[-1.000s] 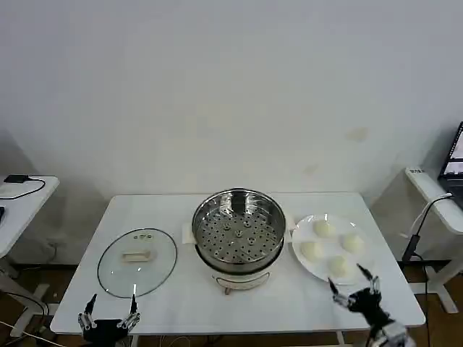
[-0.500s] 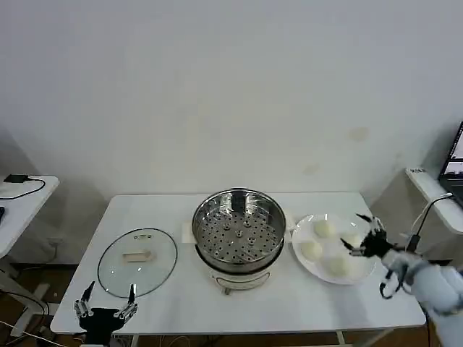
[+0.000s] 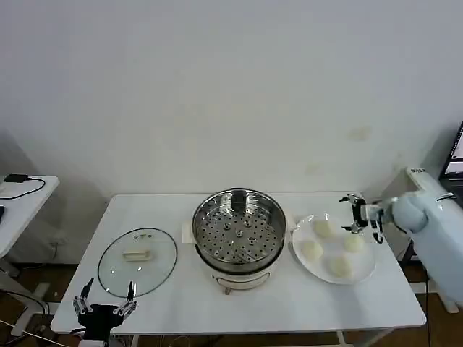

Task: Take steamed baozi put them in steamer then cover it.

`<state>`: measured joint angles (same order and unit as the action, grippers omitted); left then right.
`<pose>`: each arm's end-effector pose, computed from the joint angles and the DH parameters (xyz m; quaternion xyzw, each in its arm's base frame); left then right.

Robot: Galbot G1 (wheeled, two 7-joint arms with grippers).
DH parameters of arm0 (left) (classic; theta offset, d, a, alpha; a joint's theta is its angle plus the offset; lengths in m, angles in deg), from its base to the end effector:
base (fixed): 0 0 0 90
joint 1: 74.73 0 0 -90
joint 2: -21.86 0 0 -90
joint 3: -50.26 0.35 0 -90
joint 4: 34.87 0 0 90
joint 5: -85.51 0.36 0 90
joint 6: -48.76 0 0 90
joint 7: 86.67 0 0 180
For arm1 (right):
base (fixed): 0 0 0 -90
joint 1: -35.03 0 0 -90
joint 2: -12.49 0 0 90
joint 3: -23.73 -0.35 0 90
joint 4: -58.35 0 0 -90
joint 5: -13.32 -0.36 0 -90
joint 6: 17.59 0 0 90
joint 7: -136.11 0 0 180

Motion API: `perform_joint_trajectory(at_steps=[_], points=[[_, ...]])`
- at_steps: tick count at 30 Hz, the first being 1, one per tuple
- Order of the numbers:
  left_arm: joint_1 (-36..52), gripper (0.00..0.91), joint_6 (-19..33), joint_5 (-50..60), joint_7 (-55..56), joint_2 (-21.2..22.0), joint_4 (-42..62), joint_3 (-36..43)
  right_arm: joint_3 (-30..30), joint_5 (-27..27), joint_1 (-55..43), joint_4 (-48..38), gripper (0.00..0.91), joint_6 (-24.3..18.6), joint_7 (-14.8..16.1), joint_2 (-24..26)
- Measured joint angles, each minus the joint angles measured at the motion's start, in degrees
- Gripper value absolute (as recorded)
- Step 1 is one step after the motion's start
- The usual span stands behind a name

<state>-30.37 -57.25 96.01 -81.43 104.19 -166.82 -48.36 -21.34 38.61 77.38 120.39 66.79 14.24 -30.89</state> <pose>0.1114 0.0544 -0.2613 0.0762 -0.9654 -0.1953 0.1552 0.5356 -0.2228 -0.1836 0.4296 -0.5959 0.6131 0.2908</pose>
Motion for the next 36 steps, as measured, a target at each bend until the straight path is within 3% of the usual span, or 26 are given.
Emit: perform_joint_trajectory(at_steps=[6,13,28,36], points=[[0.04,0.907,-0.05,0.15,-0.27,-0.13,-0.06,-0.56,6.76,-0.59,-4.94,-6.0,0.907,-0.29,3.48,-2.82],[0.07,0.907,-0.05,0.21,-0.44,-0.26,-0.14,-1.21,10.9,-1.09,-7.91,-11.24,0.907,-0.44,5.01,-5.66],[0.27,0.907,0.35,0.22,-0.37,-0.22,0.04,-1.82,13.29,0.6,-10.16,-20.72,0.907,-1.46,4.39,-12.28],[0.27,0.907,0.76,0.21,-0.29,-0.24,0.04,-2.21,13.21,2.53,-10.7,-25.39,0.816,-2.05,3.49,-15.71]])
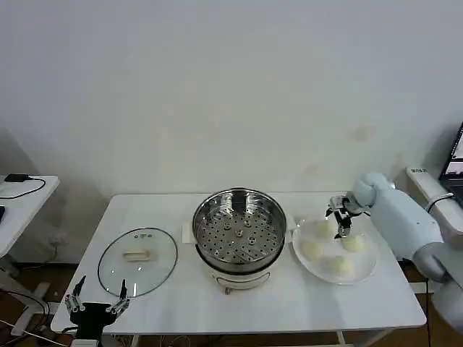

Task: Take steamed baozi put them in steamer then cover it.

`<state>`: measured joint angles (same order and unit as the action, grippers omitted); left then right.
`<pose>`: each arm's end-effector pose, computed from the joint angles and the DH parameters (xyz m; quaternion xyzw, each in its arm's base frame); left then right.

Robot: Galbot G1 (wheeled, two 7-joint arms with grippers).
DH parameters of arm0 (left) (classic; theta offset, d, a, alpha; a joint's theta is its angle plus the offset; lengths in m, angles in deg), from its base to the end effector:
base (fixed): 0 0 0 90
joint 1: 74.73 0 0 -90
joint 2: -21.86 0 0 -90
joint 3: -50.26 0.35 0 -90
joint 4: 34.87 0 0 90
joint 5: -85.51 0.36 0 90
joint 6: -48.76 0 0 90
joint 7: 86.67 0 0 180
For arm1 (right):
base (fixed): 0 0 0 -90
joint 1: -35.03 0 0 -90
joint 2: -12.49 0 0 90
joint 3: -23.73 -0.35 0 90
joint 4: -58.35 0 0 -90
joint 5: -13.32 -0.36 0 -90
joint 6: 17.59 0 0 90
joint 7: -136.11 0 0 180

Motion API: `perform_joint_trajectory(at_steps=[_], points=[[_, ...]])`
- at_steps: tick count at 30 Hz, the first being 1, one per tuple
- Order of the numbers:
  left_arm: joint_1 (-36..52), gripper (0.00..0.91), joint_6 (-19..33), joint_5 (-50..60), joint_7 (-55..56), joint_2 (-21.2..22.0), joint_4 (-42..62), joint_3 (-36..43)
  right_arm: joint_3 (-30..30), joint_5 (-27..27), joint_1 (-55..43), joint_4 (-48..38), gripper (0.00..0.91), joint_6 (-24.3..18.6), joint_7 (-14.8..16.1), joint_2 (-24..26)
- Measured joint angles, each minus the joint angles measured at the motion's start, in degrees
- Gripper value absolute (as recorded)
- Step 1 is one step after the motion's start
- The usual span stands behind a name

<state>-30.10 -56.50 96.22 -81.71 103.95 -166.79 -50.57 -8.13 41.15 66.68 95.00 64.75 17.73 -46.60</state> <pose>0.1126 0.0649 -0.2586 0.0875 -0.9630 -0.2091 0.1459 0.6059 -0.1716 -0.2402 0.4771 -0.5318 0.5871 0.3807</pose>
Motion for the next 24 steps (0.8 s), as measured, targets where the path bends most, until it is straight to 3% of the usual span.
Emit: perform_joint_trajectory(at_steps=[6,13,17,24], points=[[0.08,0.907,0.23,0.0,0.03,0.09,0.01,0.21,-0.03,0.88,0.0,-1.99,0.766,-0.16,-0.27,-1.4],[-0.14,0.907,0.43,0.0,0.13,0.19,-0.09,0.35,-0.01,1.21,-0.17,-2.83,0.615,-0.24,-0.79,-1.96],[-0.33,0.907,0.54,0.01,0.22,0.23,-0.23,0.47,-0.02,1.24,-0.17,-2.95,0.574,-0.4,-0.96,-1.93],[-0.53,0.907,0.6,0.1,0.28,0.38,-0.59,0.75,0.5,0.59,-0.58,-1.61,0.584,-0.21,-1.07,-0.74]])
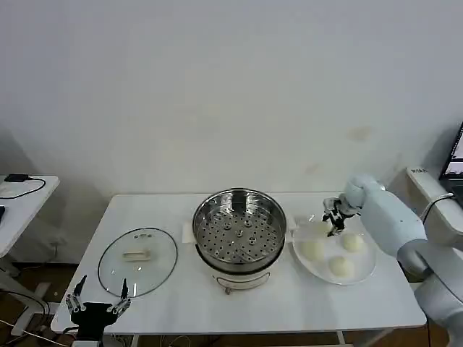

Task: Take steamed baozi put them in steamer then cover it.

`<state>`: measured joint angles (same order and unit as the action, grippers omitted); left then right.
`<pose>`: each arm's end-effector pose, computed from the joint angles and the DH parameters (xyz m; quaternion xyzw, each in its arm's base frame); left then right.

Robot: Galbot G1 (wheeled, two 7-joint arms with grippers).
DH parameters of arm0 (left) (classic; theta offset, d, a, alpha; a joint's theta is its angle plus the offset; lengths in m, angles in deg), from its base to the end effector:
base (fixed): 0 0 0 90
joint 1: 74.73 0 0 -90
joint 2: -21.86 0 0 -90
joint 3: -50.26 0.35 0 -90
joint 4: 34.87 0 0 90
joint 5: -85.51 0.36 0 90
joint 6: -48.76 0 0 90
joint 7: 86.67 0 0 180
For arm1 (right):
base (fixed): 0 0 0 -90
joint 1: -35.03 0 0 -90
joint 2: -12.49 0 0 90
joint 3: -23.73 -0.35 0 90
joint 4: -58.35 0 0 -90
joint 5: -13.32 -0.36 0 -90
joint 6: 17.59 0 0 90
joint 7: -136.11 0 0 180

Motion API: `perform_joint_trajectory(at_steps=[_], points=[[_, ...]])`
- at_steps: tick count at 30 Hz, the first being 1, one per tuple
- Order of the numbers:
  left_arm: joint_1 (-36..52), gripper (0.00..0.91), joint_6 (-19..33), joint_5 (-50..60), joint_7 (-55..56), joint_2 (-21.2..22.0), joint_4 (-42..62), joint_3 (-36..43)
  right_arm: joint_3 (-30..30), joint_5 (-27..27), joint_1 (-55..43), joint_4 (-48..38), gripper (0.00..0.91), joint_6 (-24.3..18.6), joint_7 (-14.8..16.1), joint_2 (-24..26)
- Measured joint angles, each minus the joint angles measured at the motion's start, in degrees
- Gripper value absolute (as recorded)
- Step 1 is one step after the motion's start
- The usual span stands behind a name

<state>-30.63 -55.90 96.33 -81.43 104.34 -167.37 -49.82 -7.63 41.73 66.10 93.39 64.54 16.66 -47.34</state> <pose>0.1102 0.0600 -0.2571 0.0847 -0.9650 -0.2042 0.1408 0.6089 -0.1714 -0.2413 0.4704 -0.5314 0.5923 0.3815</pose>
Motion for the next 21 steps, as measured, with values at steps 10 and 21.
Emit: perform_joint_trajectory(at_steps=[10,21], points=[[0.45,0.907,-0.08,0.02,-0.01,-0.4,0.62,0.85,3.75,-5.45,-3.53,9.44,0.595,0.86,-0.18,5.91],[1.04,0.907,-0.3,-0.02,-0.06,-1.08,0.57,2.02,14.03,-15.95,-14.51,21.61,0.595,0.91,-1.22,10.77]])
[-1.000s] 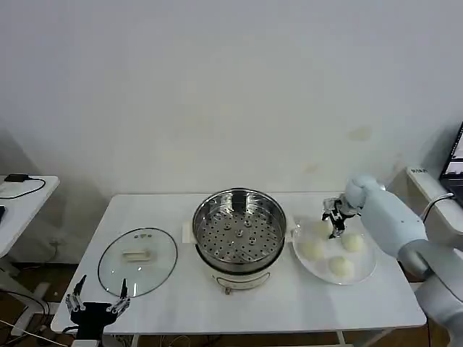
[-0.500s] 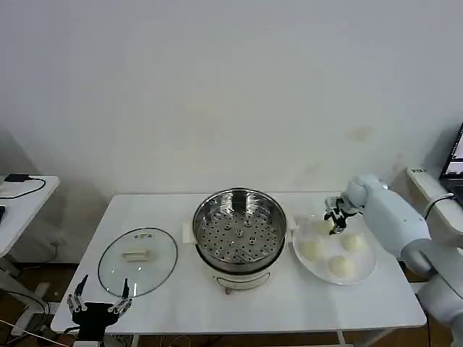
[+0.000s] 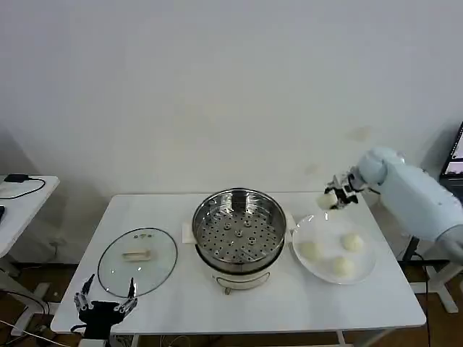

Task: Take steamed baozi put them in steamer then cover it.

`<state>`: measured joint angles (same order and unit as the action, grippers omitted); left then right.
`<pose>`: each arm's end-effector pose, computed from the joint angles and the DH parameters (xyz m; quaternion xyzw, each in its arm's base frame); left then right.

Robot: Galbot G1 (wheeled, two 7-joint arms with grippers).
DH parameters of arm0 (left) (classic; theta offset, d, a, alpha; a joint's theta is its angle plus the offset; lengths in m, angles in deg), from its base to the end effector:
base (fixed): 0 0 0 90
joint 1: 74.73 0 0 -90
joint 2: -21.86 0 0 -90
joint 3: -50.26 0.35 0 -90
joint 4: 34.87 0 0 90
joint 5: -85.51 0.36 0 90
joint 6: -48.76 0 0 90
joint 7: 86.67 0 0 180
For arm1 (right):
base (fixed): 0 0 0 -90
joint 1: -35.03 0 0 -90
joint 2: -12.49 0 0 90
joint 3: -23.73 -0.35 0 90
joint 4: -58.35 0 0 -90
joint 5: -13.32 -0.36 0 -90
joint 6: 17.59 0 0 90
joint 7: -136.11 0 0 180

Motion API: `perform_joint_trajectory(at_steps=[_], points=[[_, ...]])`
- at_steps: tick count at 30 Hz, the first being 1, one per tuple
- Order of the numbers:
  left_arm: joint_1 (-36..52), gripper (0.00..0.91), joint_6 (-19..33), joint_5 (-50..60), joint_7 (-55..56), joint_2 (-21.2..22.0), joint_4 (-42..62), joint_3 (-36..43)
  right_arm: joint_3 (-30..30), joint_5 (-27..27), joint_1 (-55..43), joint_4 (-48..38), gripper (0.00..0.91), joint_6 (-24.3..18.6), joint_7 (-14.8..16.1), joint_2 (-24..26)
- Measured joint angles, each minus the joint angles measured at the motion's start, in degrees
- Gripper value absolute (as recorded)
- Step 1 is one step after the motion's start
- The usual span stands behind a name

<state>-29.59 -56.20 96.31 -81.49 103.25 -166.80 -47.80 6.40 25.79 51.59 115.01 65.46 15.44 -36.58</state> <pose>0.1156 0.0535 -0.2598 0.0669 -0.9675 -0.2008 0.1386 0.6026 -0.1420 -0.0857 0.4689 -0.5418 0.6558 0.2377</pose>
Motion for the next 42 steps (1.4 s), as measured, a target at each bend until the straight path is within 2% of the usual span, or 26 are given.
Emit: perform_joint_trajectory(at_steps=[7,13,21,30,42], points=[[0.04,0.907,-0.09,-0.33,-0.04,-0.31,-0.24,-0.15,8.01,-6.51,-8.43,5.71,0.584,-0.91,-1.21,-0.66],[0.05,0.907,-0.12,-0.83,-0.11,-0.35,-0.25,-0.81,14.64,-11.49,-14.04,9.48,0.584,-2.51,-2.85,-3.41],[0.23,0.907,-0.32,-1.26,-0.23,-0.18,-0.22,-1.8,22.01,-13.78,-17.66,13.7,0.584,-5.59,-5.05,-8.46],[0.56,0.907,-0.32,-1.69,-0.25,0.03,0.09,-2.5,28.12,-9.45,-18.22,15.6,0.584,-11.17,-7.98,-13.03],[1.18,0.907,-0.27,-1.92,-0.25,0.19,0.43,-2.85,29.66,1.23,-15.5,12.37,0.584,-18.95,-11.78,-17.3]])
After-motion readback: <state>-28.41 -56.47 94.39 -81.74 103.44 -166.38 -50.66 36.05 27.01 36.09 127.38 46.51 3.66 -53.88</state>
